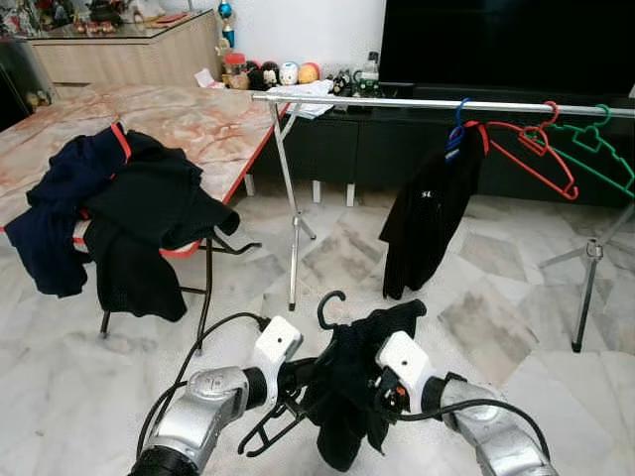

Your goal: Hang hanger

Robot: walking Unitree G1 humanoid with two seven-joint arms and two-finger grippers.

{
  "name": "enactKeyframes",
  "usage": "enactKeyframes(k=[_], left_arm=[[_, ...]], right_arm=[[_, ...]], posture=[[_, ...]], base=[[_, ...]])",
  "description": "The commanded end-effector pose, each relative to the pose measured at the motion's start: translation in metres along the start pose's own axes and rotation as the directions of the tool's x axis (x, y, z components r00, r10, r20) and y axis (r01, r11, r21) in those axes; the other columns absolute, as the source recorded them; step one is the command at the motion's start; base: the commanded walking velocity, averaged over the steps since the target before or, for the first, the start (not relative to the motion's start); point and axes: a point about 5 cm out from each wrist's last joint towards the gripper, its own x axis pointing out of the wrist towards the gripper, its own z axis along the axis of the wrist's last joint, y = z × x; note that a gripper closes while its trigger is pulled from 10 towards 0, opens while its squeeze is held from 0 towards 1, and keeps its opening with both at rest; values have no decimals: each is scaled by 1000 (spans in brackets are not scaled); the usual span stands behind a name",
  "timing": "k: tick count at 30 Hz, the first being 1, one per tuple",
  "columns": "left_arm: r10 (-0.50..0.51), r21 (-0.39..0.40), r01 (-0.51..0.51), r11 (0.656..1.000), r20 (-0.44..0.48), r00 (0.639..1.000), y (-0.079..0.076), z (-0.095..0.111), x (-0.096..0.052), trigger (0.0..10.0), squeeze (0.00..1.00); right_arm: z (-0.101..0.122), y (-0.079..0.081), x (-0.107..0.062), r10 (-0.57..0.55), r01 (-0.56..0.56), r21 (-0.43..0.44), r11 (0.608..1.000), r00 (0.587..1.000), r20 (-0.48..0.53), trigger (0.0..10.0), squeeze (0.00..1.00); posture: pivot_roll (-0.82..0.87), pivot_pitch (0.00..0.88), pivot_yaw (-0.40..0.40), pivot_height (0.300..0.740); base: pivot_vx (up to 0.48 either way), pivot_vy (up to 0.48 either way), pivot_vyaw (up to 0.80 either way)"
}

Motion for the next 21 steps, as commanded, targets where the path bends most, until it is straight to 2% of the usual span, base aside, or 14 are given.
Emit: enactKeyframes(k=[1,8,9,10,11,12,15,21], left_arm=[[31,15,-32,999,65,997,5,14,-3,10000,0],[35,13,-36,999,67,997,6,14,-2,10000,0],[36,12,-37,999,67,997,6,14,-2,10000,0],[36,12,-37,999,68,997,6,14,-2,10000,0],[36,12,-37,999,67,997,6,14,-2,10000,0],[36,12,-37,999,67,997,6,14,-2,10000,0],[37,12,-38,999,68,997,7,14,-2,10000,0],[42,14,-43,999,67,997,7,14,-1,10000,0]], right_arm=[[-18,15,2,63,-64,-4,998,993,-97,10000,0],[-21,17,2,78,-82,-23,996,987,-140,10000,0],[-21,17,1,87,-91,-24,996,986,-139,10000,114],[-21,18,1,92,-96,-24,995,986,-139,10000,114],[-21,18,0,98,-102,-23,995,986,-136,10000,584],[-20,19,-1,113,-117,-23,993,986,-126,10000,1000],[-20,19,-5,108,-113,-31,993,986,-127,10000,1000],[-18,9,-11,9,-14,-34,999,992,-129,10000,1000]], posture=[[12,51,25,740],[11,54,22,740],[11,54,22,740],[11,54,22,740],[10,55,22,740],[10,55,22,740],[7,56,23,740],[2,57,23,740]], base=[[0,0,0],[0,0,0],[0,0,0],[0,0,0],[0,0,0],[0,0,0],[0,0,0],[0,0,0]])
